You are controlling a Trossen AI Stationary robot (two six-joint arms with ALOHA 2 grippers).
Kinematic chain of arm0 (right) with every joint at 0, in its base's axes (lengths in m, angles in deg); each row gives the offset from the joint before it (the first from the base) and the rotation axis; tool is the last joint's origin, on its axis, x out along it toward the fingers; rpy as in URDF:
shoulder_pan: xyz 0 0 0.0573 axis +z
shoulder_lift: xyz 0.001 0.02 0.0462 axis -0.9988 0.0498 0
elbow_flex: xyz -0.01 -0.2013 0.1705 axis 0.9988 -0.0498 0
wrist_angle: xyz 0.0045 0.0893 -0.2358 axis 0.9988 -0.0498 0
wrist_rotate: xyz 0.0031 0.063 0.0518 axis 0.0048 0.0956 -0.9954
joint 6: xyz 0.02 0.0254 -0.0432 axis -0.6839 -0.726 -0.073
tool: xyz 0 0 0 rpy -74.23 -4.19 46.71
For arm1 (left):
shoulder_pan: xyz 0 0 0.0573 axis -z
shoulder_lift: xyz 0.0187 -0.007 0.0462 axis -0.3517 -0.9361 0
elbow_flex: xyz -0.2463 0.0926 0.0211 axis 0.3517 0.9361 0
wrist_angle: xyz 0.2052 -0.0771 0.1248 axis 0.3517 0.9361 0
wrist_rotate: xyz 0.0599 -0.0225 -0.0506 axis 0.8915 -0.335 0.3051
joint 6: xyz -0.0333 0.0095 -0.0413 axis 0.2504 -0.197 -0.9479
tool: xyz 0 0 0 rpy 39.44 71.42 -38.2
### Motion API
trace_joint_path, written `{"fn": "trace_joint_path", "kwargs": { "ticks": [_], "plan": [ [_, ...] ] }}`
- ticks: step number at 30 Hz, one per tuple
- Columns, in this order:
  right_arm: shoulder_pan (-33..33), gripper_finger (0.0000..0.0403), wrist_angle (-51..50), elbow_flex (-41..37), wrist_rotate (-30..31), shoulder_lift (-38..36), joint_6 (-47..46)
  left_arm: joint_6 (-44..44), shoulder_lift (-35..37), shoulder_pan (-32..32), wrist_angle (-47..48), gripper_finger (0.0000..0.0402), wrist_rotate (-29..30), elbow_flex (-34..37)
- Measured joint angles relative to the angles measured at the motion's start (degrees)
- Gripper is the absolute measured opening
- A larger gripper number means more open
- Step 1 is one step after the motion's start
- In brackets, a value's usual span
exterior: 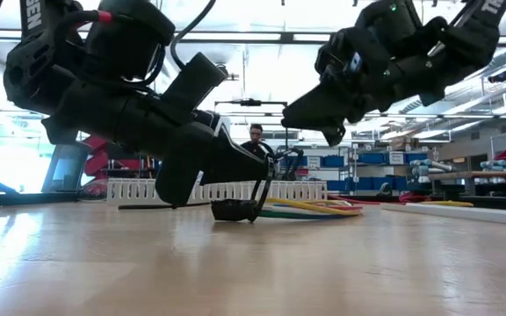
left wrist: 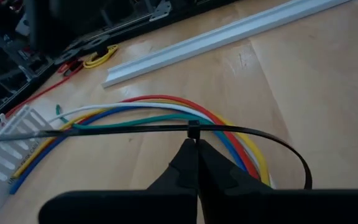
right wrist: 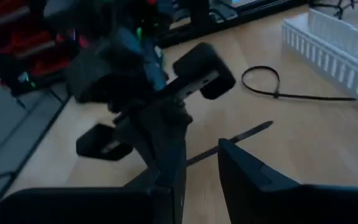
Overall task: Ziptie cables
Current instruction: Wrap the cable wires with black zip tie
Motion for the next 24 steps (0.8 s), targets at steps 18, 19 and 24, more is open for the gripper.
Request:
{"fn": "trace_joint_path", "kwargs": {
  "ticks": [18, 19, 24],
  "plan": [
    [-4.22, 0.0082, 29.48, 1.39, -15.6, 22.06, -12.06, 0.0, 0.0, 0.26, -0.72, 0.0002, 0.6, 0.0],
    [-4.09, 0.0082, 29.38, 1.57, -15.62, 22.06, -11.99, 0.0, 0.0, 0.26, -0.75, 0.0002, 0.61, 0.0],
    [-4.23, 0.008, 29.5, 1.62, -15.58, 22.06, -11.61, -0.08, 0.0, 0.26, -0.8, 0.0002, 0.82, 0.0]
  ]
}}
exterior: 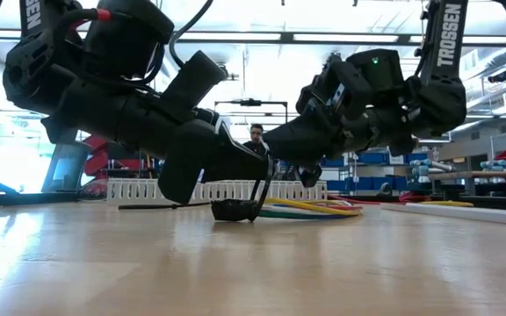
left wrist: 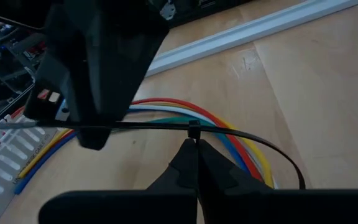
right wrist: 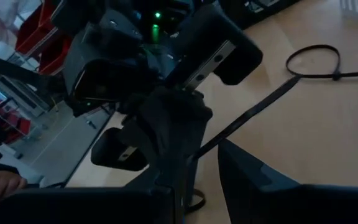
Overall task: Ziptie cables
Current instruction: Wrap the cable wires with black zip tie
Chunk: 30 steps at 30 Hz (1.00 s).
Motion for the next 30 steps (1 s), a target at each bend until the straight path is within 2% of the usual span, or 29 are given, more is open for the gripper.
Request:
{"fn": "trace_joint_path", "kwargs": {
  "ticks": [3, 8, 13, 17, 30],
  "plan": [
    [0.04, 0.0064, -0.07, 0.0, -0.09, 0.0, 1.88, -0.04, 0.0, 0.0, -0.02, 0.0002, 0.01, 0.0],
    [0.04, 0.0007, -0.05, 0.0, -0.12, 0.0, 4.36, -0.09, 0.0, 0.0, -0.21, 0.0002, 0.2, 0.0],
    [0.07, 0.0002, -0.05, 0.0, 0.02, 0.0, 4.53, -1.17, 0.0, 0.0, -0.54, 0.0002, 0.2, 0.0],
    [0.4, 0.0001, -0.05, 0.0, 0.32, 0.0, 4.51, -6.25, 0.0, -0.28, -1.08, 0.0005, 0.46, 0.0],
    [0.69, 0.0, -0.38, 0.02, -0.32, 0.0, 4.49, -9.34, 0.0, 0.16, -1.84, 0.0106, 0.5, 0.0]
  ]
}}
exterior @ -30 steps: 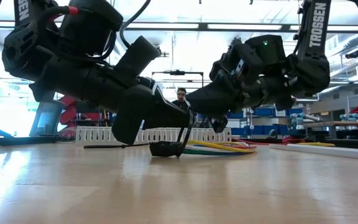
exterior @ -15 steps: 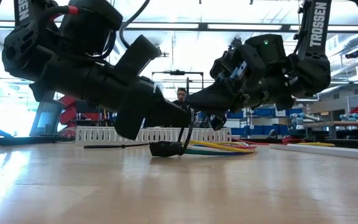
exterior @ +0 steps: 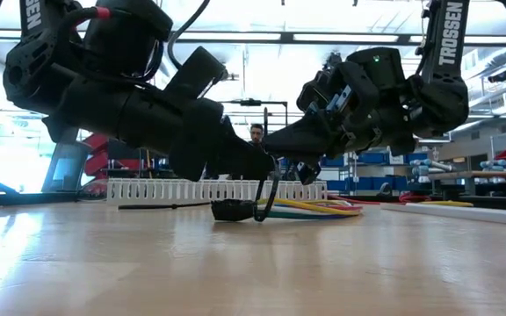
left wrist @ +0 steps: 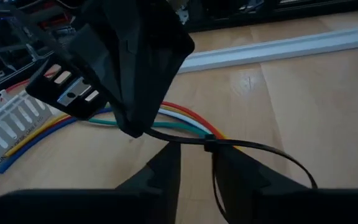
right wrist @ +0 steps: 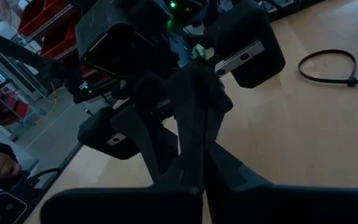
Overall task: Ziptie cables
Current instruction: Wrap the cable wires with black zip tie
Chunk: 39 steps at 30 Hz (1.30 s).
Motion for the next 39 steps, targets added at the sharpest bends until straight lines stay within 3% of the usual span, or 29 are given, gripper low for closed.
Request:
{"fn": "trace_joint_path", "kwargs": {
  "ticks": [6, 16, 19, 21, 30, 33, 39],
  "plan": [
    [-0.67, 0.0, -0.11, 0.0, -1.0, 0.0, -0.57, 4.29, 0.0, 1.97, 0.04, 0.0115, 0.87, 0.0],
    [-0.86, 0.0, -2.1, 0.0, -3.29, 0.0, -0.5, 4.94, 1.82, 5.67, 0.74, 0.0115, 12.29, 0.04],
    [-0.87, 0.0, -2.21, 0.0, -3.35, 0.0, -0.11, 3.7, 4.13, 6.46, 4.43, 0.0115, 12.89, 0.53],
    [-1.04, 0.0, -2.19, 0.0, -3.95, 0.0, -0.1, 0.01, 5.84, 7.05, 7.85, 0.0115, 12.16, 0.83],
    [-2.17, 0.0, -2.27, 0.0, -4.8, 0.0, -0.09, -14.16, 9.55, 7.84, 18.79, 0.0115, -2.61, 0.68],
    [-2.24, 0.0, -2.21, 0.0, -4.8, 0.0, -0.11, -16.75, 9.53, 7.87, 25.35, 0.0115, -3.25, 0.68],
    [-2.24, 0.0, -2.17, 0.0, -4.8, 0.0, -0.09, -17.7, 9.53, 7.14, 27.76, 0.0115, -3.34, 0.66]
  ]
}}
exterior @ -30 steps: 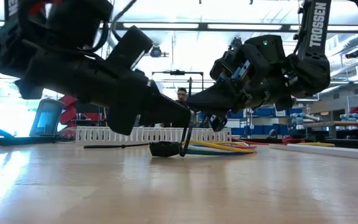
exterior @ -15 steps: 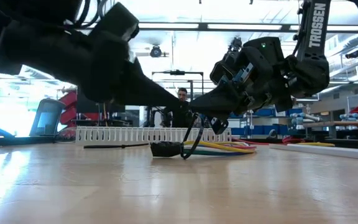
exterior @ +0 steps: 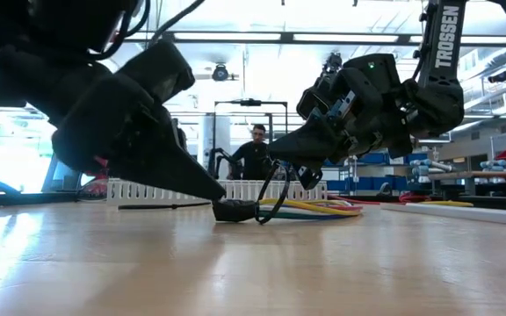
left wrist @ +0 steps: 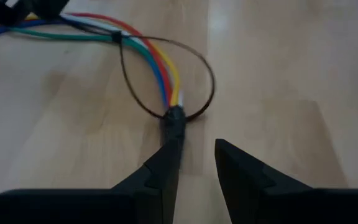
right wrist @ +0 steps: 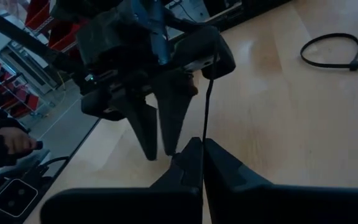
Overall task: Ziptie cables
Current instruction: Wrap the cable wires with black zip tie
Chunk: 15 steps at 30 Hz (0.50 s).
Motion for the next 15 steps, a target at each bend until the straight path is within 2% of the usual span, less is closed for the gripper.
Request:
{"fn": "trace_joint_path", "kwargs": {
  "ticks": [6, 11, 15],
  "plan": [
    [0.03, 0.0, 0.02, 0.0, 0.0, 0.0, 0.0, -0.07, -0.84, -1.69, 0.85, 0.0115, 0.15, -0.02],
    [0.13, 0.0, 0.02, 0.0, 0.0, 0.0, 0.0, -0.11, -1.99, -2.81, -1.0, 0.0115, -3.11, -0.02],
    [0.13, 0.0, 0.05, 0.0, -0.93, 0.0, 0.02, -0.11, -1.99, -2.85, -3.31, 0.0115, -3.45, -0.02]
  ]
}}
